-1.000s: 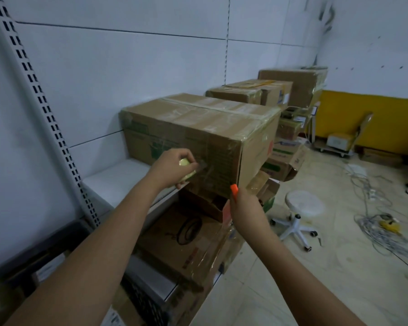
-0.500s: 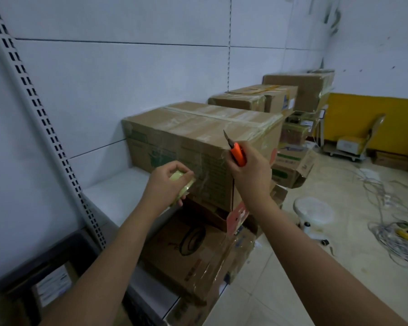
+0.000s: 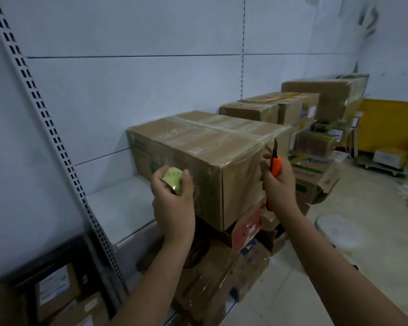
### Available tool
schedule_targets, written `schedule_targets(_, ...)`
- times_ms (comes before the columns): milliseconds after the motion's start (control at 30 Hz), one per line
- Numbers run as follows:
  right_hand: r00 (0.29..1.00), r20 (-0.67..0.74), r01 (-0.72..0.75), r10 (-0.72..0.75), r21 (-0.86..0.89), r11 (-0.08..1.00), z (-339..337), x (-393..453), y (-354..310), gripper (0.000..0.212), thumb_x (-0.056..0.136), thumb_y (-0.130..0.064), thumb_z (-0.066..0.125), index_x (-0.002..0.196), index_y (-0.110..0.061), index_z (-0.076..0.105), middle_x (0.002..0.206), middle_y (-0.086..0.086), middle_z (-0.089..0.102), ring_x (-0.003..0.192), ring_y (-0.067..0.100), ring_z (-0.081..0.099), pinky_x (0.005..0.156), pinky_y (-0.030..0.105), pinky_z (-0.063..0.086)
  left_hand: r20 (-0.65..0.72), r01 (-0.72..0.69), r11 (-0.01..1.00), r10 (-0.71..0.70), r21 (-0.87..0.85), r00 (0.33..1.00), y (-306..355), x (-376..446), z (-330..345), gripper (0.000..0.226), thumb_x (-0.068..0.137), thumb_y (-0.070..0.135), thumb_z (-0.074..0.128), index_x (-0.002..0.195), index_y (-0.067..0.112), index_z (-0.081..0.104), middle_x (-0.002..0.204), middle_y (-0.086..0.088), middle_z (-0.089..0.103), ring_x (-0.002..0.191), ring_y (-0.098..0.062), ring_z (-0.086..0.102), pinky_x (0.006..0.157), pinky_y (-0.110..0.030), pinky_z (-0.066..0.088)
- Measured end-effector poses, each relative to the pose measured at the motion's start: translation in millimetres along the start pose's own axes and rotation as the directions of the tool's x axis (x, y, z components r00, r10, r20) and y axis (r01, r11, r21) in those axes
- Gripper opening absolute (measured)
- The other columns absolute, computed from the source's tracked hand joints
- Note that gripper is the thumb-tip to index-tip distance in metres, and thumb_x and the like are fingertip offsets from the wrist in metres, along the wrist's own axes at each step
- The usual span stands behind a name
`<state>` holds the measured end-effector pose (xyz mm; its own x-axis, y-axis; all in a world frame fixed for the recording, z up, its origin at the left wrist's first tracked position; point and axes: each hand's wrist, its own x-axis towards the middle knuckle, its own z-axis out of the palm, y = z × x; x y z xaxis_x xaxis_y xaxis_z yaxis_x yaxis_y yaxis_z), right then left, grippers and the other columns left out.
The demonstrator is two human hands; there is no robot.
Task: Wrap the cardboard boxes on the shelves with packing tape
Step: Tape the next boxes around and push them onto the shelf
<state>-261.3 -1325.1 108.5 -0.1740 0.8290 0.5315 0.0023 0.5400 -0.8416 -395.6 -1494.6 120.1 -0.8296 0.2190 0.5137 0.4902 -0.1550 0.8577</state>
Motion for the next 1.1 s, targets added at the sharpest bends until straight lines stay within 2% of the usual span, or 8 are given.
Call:
schedule_targets(133,0.999,-0.006,0.038,-0.038,-0.025,0.999,-17.8,38.1,26.5,0.047,0.101,-0.026,0.052,0.147,-0.027,0.041,0.134,-0.005,0.04,0.115,-0.011,0.042,0.106,0.02,0.037,-0.072,-0.07,0.991,0.078,0.118,0.994,1.7,-20.0,24.5,0.061,0.09,0.031,0.069,0.14,0.019,0.037,0.102,0.009,0.063,0.082,-0.004,0.066,0.062,-0.027,0.058)
schedule_targets(233,0.999,-0.005,-0.051,0.051,-0.053,0.997,-41.8,82.6,66.1,0.059,0.097,-0.035,0.053,0.15,-0.044,0.028,0.154,-0.002,0.029,0.141,0.02,0.032,0.114,0.041,0.028,-0.134,-0.024,0.991,0.042,0.132,0.99,-0.9,-47.2,41.6,0.069,0.087,0.037,0.07,0.144,0.022,0.034,0.11,0.008,0.06,0.093,-0.009,0.066,0.072,-0.034,0.061)
schedule_targets(400,0.892,0.278,-0.387,0.356,0.065,0.92,-60.8,117.4,113.1,0.045,0.098,-0.05,0.049,0.142,-0.042,0.042,0.135,-0.003,0.056,0.126,0.024,0.053,0.103,0.051,0.045,-0.158,0.121,0.97,-0.088,0.212,0.983,-0.1,-83.1,73.4,0.08,0.085,0.044,0.072,0.147,0.039,0.022,0.139,-0.012,0.053,0.123,-0.019,0.055,0.088,-0.026,0.048)
schedule_targets(567,0.866,0.401,-0.378,0.299,0.132,0.916,-79.5,131.9,111.8,0.026,0.1,-0.047,0.048,0.119,-0.033,0.06,0.116,-0.004,0.064,0.114,0.021,0.058,0.101,0.046,0.046,-0.182,0.142,0.973,-0.109,0.184,0.977,7.2,-79.1,78.2,0.086,0.084,0.026,0.078,0.142,0.05,0.02,0.143,-0.015,0.05,0.13,-0.023,0.052,0.101,-0.04,0.049)
schedule_targets(700,0.897,0.374,-0.356,0.235,0.296,0.887,-99.7,163.9,80.9,0.027,0.099,-0.038,0.053,0.119,-0.025,0.066,0.119,0.012,0.066,0.114,0.03,0.06,0.104,0.049,0.045,-0.14,-0.046,0.992,0.063,0.121,0.988,65.0,-51.3,67.6,0.083,0.082,0.007,0.077,0.137,0.041,0.024,0.143,-0.011,0.045,0.129,-0.021,0.053,0.108,-0.05,0.046)
schedule_targets(900,0.833,0.553,-0.491,-0.001,0.741,0.458,-112.0,229.5,-6.6,0.035,0.103,-0.025,0.046,0.135,-0.013,0.058,0.127,0.007,0.067,0.117,0.022,0.064,0.099,0.04,0.051,0.048,-0.271,0.954,0.267,0.126,0.962,175.2,18.7,30.4,0.109,0.064,0.045,0.087,0.142,0.035,0.013,0.148,-0.014,0.038,0.132,-0.021,0.052,0.111,-0.048,0.043)
schedule_targets(1033,0.865,0.49,-0.383,-0.111,0.787,0.484,-96.6,255.3,-54.4,0.031,0.104,-0.033,0.046,0.126,-0.019,0.062,0.118,0.002,0.071,0.109,0.017,0.067,0.094,0.033,0.053,0.073,-0.322,0.904,0.314,0.281,0.947,202.1,57.9,17.5,0.119,0.057,0.056,0.09,0.142,0.044,0.007,0.153,-0.01,0.031,0.135,-0.016,0.048,0.113,-0.044,0.04)
schedule_targets(1100,0.877,0.468,-0.293,-0.109,0.701,0.65,-78.3,254.6,-70.0,0.031,0.102,-0.044,0.047,0.117,-0.022,0.062,0.103,-0.001,0.067,0.099,0.015,0.064,0.089,0.029,0.051,0.016,-0.284,0.899,0.296,0.332,0.955,193.1,77.1,14.5,0.118,0.056,0.059,0.09,0.14,0.049,0.008,0.153,-0.011,0.032,0.132,-0.017,0.05,0.109,-0.041,0.044)
